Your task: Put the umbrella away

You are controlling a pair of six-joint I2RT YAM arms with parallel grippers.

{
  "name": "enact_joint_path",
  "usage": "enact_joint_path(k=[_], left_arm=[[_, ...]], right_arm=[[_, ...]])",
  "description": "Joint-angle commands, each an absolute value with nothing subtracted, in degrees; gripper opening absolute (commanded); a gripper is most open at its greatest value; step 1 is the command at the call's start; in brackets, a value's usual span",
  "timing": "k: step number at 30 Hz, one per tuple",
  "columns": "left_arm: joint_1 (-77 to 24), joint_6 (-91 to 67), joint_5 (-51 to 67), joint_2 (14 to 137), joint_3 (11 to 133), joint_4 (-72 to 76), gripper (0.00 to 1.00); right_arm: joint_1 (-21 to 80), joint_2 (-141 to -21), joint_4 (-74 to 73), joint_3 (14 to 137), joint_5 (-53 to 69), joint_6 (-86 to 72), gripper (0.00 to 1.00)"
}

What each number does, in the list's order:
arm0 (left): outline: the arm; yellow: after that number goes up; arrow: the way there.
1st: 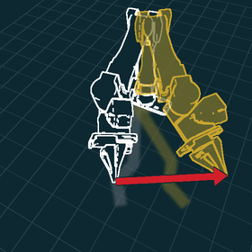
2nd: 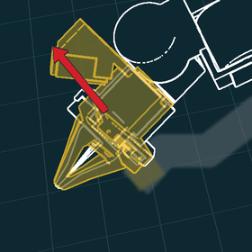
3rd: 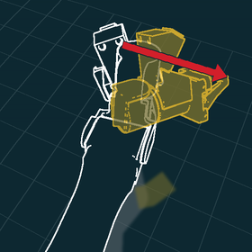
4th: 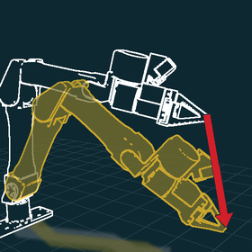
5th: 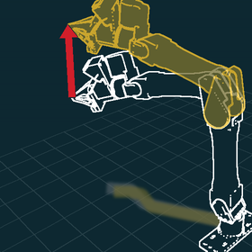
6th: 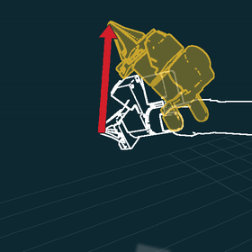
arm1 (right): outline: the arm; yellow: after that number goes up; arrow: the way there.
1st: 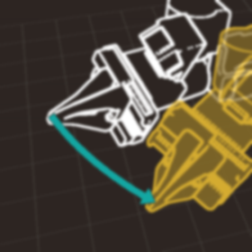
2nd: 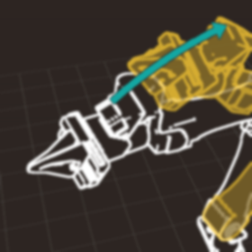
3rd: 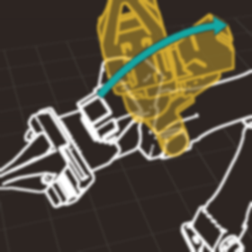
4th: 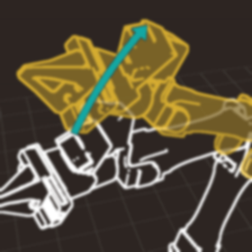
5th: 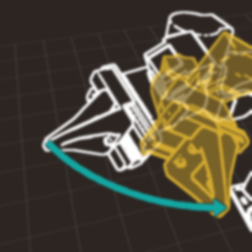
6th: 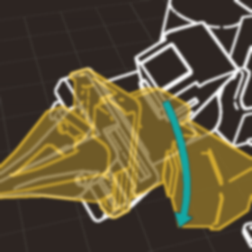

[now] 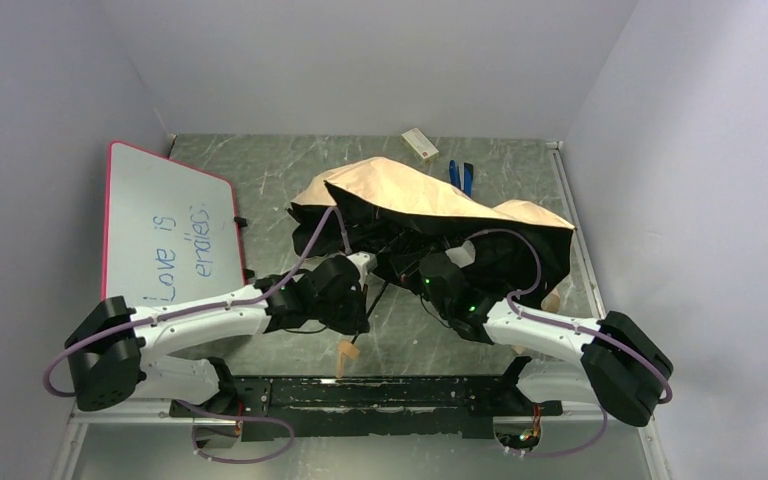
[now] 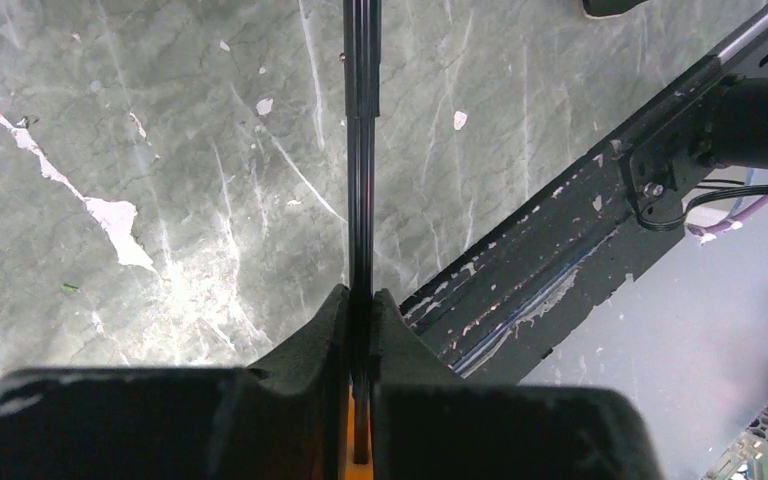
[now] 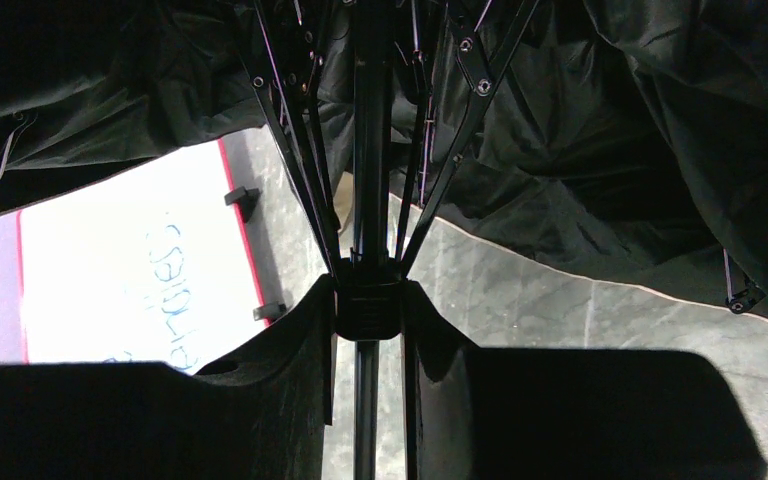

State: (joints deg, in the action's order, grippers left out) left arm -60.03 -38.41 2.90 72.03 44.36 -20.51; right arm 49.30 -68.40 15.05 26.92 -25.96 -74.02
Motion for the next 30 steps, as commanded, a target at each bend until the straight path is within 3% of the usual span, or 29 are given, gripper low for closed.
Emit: enact_joint_path(k=[1,16,30], left_arm=[[-60.21,-38.16,-0.85,75.38,46.96,-19.71,0.05],[-59.20,-36.76,-8.47,86.77,56.57,-13.44,0.05],[-58.45,-37.52,-11.07,83.01,55.81,-9.37,0.05]], right_arm=[[48.56,-67.90,13.10,26.83,-25.53,-72.99,0.00],[54.35,-65.95,12.22,22.12,-22.66,-79.46,0.00],[57.81,-71.00,16.08,23.38,-20.36,-81.23,0.00]])
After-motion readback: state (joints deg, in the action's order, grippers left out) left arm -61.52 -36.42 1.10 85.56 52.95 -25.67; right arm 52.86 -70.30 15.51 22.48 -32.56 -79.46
